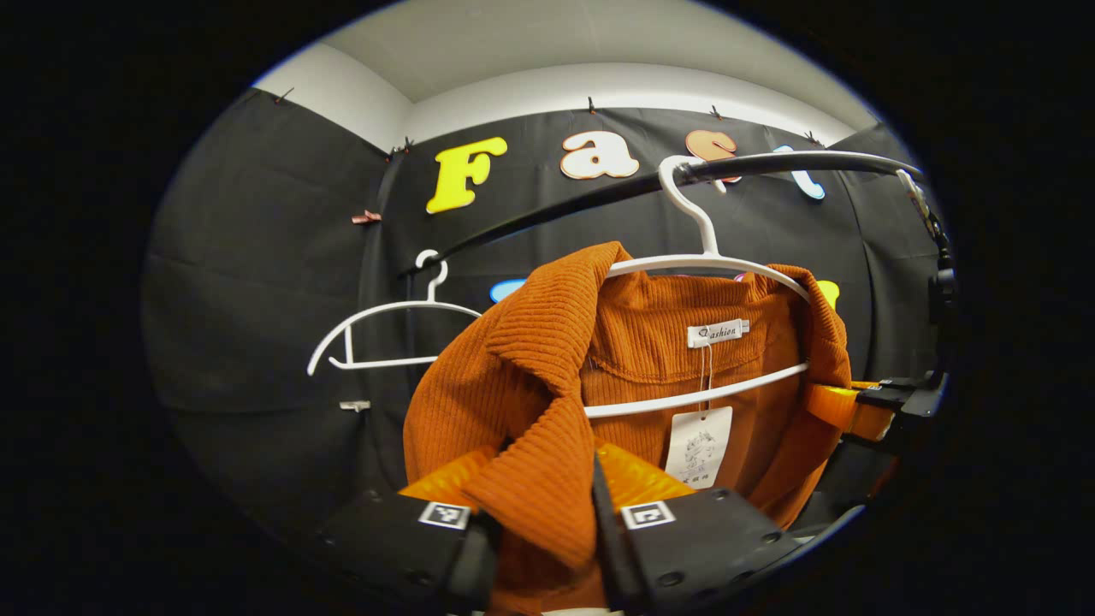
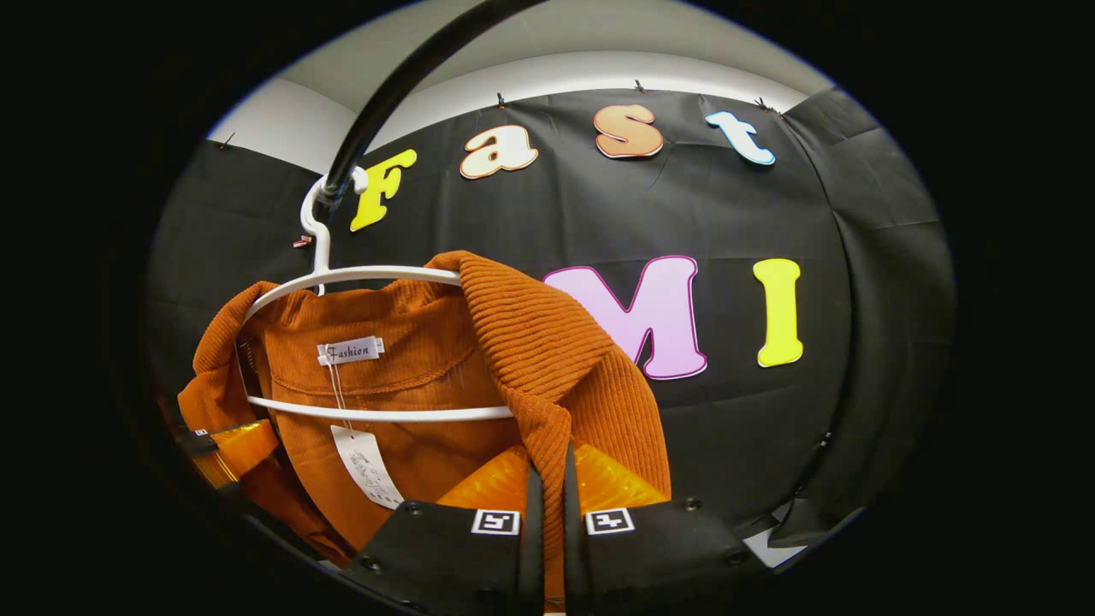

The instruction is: Grasp the clothes on the hanger with both hands and then place them into the laundry hamper below.

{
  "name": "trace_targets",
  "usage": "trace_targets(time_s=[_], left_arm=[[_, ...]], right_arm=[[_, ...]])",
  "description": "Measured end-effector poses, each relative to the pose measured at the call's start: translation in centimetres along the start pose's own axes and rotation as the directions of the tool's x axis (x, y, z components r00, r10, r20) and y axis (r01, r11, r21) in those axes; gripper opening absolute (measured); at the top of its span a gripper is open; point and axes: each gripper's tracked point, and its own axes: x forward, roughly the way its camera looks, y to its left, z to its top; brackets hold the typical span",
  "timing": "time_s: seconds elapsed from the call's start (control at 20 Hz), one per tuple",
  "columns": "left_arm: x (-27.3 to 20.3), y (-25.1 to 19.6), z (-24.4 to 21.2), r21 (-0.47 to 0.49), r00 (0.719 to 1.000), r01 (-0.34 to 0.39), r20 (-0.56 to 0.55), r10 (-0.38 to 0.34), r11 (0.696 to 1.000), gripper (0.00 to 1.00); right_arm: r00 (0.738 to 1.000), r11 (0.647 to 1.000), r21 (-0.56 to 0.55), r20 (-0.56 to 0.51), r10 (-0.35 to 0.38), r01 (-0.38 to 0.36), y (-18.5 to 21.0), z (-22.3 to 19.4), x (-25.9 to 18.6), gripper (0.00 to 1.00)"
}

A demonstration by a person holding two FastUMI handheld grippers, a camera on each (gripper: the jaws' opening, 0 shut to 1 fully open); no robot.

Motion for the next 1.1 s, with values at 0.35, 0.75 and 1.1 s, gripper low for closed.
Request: trace_targets(time_s=[0.35,0.75,1.1], left_arm=[[0.7,1.8,0.2,-0.029,0.998,-0.002,-0.056,0.001,1.0,0.05],[0.0,4.5,3.2,-0.065,0.996,0.0,-0.094,-0.006,0.998,0.09],[0.1,8.6,7.3,-0.082,0.998,-0.056,-0.04,0.053,0.995,0.08]], right_arm=[[0.963,0.961,0.208,-0.162,0.217,-0.181,1.9,-1.8,0.3,0.05],[0.953,0.959,0.213,-0.196,0.23,-0.188,-0.9,1.5,0.0,0.05],[0.997,0.98,0.196,-0.063,0.048,-0.034,-7.3,6.0,1.2,0.05]])
